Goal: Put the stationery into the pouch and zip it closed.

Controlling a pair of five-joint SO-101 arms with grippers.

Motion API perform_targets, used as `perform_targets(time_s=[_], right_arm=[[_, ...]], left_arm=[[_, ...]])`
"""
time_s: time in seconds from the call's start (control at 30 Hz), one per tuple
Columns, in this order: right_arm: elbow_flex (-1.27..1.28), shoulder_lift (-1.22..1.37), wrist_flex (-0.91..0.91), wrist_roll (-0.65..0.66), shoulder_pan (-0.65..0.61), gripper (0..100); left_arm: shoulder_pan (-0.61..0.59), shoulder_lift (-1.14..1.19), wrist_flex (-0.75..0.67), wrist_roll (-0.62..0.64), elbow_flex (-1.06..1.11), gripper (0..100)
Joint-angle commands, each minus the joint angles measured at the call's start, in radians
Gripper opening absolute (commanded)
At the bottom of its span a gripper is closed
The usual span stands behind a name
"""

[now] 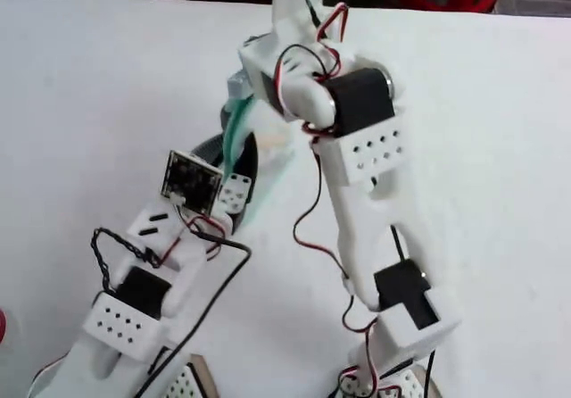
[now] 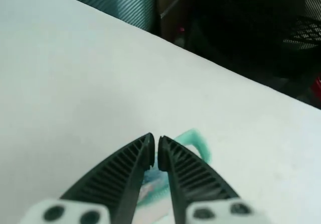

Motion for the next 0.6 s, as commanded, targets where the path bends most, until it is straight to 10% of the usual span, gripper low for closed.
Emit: perform_targets(time_s=[0.0, 0.57], right_arm=[[-0.034, 0.007, 0.061, 0.009, 0.054, 1.8], [-0.338, -0.105, 0.245, 0.018, 0.018, 1.8]], left_arm=[[-0.001, -0.007, -0.014, -0.015, 0.002, 3], [0.001, -0.007, -0.015, -0.061, 0.005, 3]])
